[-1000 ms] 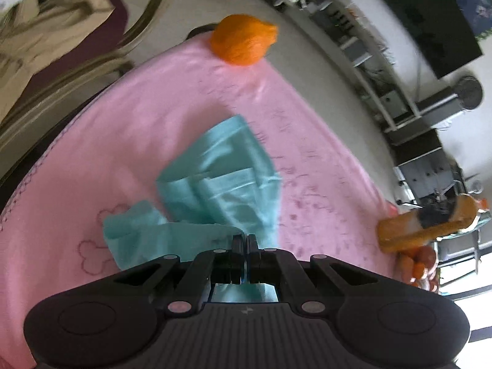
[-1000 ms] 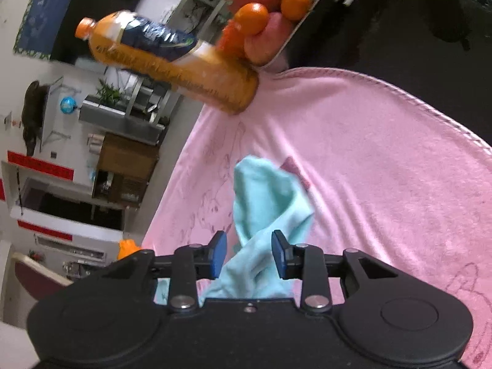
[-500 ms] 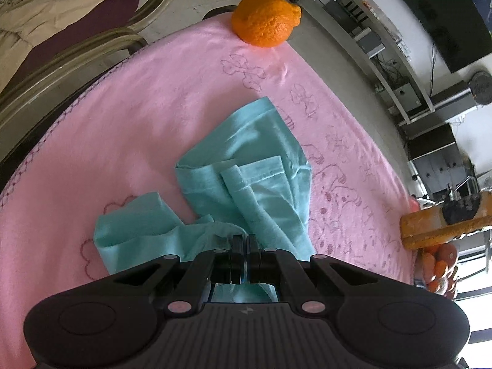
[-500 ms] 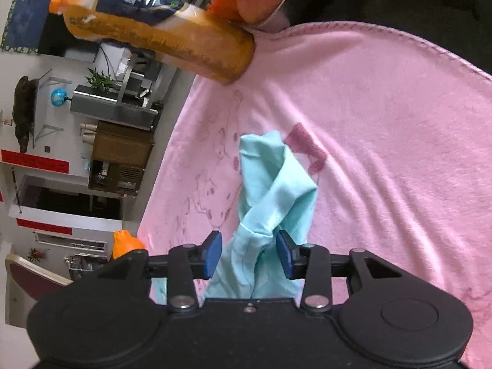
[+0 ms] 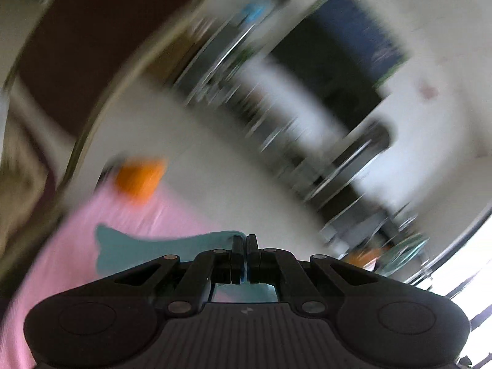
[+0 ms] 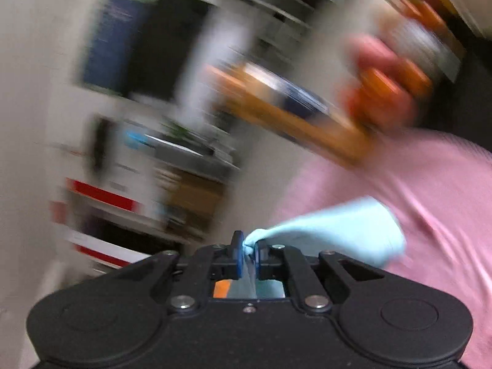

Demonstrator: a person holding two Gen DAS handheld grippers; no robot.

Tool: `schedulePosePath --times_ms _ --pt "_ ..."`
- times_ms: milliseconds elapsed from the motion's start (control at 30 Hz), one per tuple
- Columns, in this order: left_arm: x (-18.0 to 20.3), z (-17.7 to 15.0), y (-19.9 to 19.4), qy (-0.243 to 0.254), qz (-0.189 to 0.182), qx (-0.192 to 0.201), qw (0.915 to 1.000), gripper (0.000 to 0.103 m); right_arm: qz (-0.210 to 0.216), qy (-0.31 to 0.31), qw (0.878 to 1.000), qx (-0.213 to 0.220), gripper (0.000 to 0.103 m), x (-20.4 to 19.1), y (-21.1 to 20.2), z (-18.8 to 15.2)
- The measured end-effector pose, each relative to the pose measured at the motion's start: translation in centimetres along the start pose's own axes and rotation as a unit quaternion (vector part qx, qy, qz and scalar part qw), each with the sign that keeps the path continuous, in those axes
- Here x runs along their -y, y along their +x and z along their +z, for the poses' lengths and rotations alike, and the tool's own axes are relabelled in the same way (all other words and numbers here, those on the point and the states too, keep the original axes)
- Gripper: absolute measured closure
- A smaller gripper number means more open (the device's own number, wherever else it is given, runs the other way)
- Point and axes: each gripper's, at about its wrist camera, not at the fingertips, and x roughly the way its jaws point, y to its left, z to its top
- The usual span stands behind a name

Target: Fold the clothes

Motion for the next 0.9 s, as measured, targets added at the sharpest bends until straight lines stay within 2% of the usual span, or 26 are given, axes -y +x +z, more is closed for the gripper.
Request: schedulePosePath --times_ms 33,67,133,200,233,333,433,500,567,700,800,867,900 --pt "0.8 0.3 -1.3 0.013 0.001 0.010 0.9999 0.103 0.022 -0.016 0.999 0.019 0.096 -2.0 -1.7 0.4" --pt "1.5 0.4 -2.5 0.025 0.004 0.016 0.9995 0.103 0.026 -0.032 0.999 0.032 0.096 -3.6 -3.2 0.5" --pt "2.1 0.6 -4.6 0.026 -0.009 0.022 0.9994 0.103 -0.026 -0.052 0.998 0.006 0.096 -5.3 -4.2 -0.1" --pt "2.0 0.8 -7.9 0.001 -0.065 0.044 0.9969 0.103 -0.033 -0.048 0.998 -0.017 0.097 -6.2 -5.4 -0.4" --pt "2.1 1.0 -9.5 -0.006 -0.083 0.059 0.9948 0.103 -0.015 -0.057 0.998 -0.008 0.097 -7.2 -6.9 -0.6" --pt "2.5 1.8 -13.0 -0.019 -0.094 0.076 0.9924 0.103 0.045 -0.096 0.994 0.042 0.097 -10.4 -11.6 -1.2" --pt "2.9 2.2 -15.0 -0.024 -0.111 0.080 0.9904 0.103 0.067 -0.107 0.991 0.047 0.097 -12.5 -14.3 -1.0" --pt "3.3 2.1 -16.3 -0.019 -0.122 0.096 0.9877 0.103 0.085 -0.118 0.988 0.050 0.097 -13.7 -15.9 -1.0" --pt "4.0 2.3 -16.7 -0.007 -0.121 0.104 0.9872 0.103 0.098 -0.136 0.984 0.058 0.097 -14.8 -17.1 -1.3" --pt "3.2 2.8 -13.5 -0.004 -0.088 0.076 0.9932 0.103 0.092 -0.143 0.984 0.055 0.096 -15.2 -16.2 -1.3" --pt "1.0 2.8 -7.1 -0.006 -0.027 0.021 0.9994 0.103 0.055 -0.122 0.990 0.033 0.096 -13.6 -12.3 -1.2" --pt "-0.3 2.8 -1.6 -0.001 0.026 -0.021 0.9995 0.103 0.006 -0.112 0.994 0.003 0.096 -11.8 -7.3 -0.9" --pt "-0.6 3.0 0.4 0.005 0.046 -0.027 0.9985 0.103 -0.025 -0.108 0.994 -0.017 0.096 -10.7 -4.3 -0.8"
